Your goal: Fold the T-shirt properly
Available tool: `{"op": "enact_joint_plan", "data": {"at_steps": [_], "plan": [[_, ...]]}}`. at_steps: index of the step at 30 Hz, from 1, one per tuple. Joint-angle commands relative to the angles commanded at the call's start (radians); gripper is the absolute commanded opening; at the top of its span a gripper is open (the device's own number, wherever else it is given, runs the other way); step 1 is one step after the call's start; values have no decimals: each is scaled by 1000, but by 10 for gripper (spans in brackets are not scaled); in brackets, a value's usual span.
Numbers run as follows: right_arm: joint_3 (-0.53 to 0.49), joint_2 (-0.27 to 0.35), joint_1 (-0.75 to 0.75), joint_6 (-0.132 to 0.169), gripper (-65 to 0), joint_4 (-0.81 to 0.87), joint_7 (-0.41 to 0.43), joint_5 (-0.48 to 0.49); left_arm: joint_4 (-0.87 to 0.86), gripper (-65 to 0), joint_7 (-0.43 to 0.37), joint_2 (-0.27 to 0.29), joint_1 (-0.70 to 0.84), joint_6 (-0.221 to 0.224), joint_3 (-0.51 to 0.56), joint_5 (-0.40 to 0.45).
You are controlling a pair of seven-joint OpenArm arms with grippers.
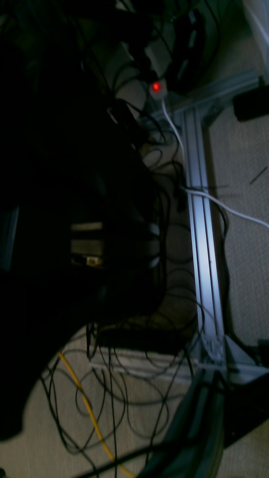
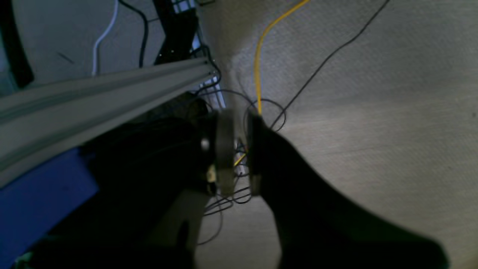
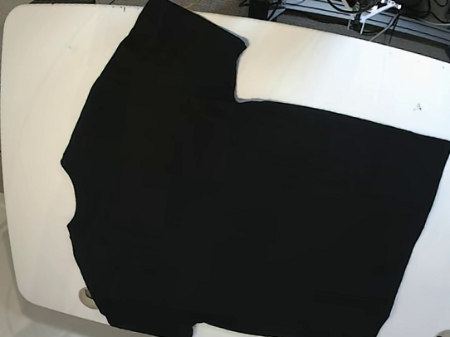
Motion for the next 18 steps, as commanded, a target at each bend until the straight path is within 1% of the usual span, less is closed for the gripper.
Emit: {"op": "enact_joint_plan", "data": {"at_steps": [1,3,8,11,13,18], "plan": [[0,1,1,0,-591,-9,0,2,-1,-650,2,-1,-2,2,0,0],[5,3,14,-10,-611,-35,-19,1,-19,-650,16,8,-18,24,-1,-3],[6,10,23,-25,-650,-78,-26,1,-30,-650,29,11,-31,31,-3,-4],[7,16,28,-34,-650,-101,-25,-1,-31,-650,35,12,-30,33,-2,-4],[17,33,58,-89,-650,-142,-7,1,-21,-650,31,8,-15,46,-8,-10],[19,39,71,-161,-643,-176,17,-5,-17,-650,26,8,-10,48,-8,-9]]}}
